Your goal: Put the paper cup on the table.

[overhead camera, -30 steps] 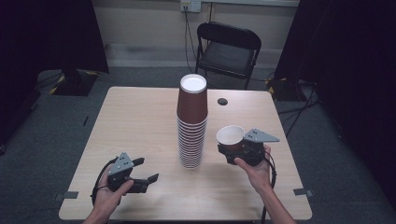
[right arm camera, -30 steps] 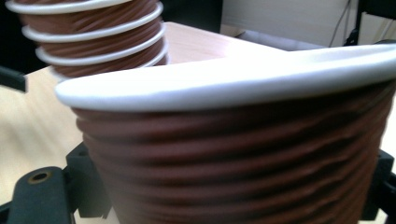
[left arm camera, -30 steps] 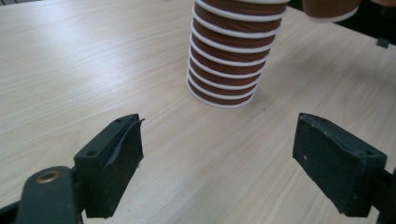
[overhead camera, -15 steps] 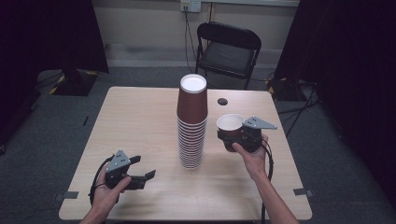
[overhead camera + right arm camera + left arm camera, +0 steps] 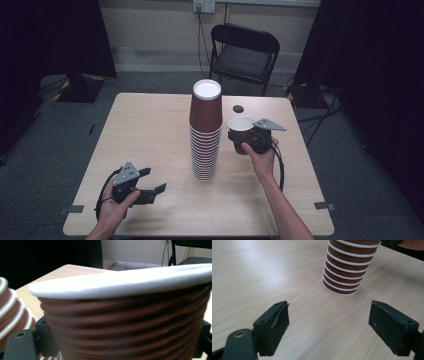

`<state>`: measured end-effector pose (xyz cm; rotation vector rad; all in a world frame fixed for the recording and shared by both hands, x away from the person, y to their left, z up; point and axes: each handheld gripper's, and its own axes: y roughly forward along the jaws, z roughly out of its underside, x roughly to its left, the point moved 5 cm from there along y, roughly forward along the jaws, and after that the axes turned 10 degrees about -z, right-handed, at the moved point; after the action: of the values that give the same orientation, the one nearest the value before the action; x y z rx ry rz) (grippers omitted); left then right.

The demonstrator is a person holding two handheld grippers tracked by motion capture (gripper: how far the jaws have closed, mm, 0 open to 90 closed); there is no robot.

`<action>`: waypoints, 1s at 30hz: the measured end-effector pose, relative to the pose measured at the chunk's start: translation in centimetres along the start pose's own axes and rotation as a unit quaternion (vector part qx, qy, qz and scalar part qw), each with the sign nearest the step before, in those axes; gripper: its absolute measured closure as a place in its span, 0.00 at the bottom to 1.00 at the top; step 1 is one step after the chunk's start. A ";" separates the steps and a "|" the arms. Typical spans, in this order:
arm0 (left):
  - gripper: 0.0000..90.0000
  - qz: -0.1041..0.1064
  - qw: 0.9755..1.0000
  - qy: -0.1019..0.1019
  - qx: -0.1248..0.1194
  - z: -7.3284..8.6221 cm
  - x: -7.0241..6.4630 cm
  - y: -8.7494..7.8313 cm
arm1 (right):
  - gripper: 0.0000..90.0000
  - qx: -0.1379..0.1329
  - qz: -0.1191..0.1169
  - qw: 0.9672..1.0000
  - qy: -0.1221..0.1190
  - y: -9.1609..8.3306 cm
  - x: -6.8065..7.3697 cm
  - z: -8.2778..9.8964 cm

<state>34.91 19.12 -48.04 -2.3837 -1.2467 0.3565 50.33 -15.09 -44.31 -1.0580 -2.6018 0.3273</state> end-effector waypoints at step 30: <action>0.18 -0.002 1.000 0.004 0.003 0.3 -0.1 -0.1 | 0.13 0.009 0.014 1.000 0.014 3.1 -1.6 4.3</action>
<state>34.59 19.17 -48.27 -2.3753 -1.2443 0.3488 51.84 -14.49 -49.59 -1.0851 -2.5575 0.3405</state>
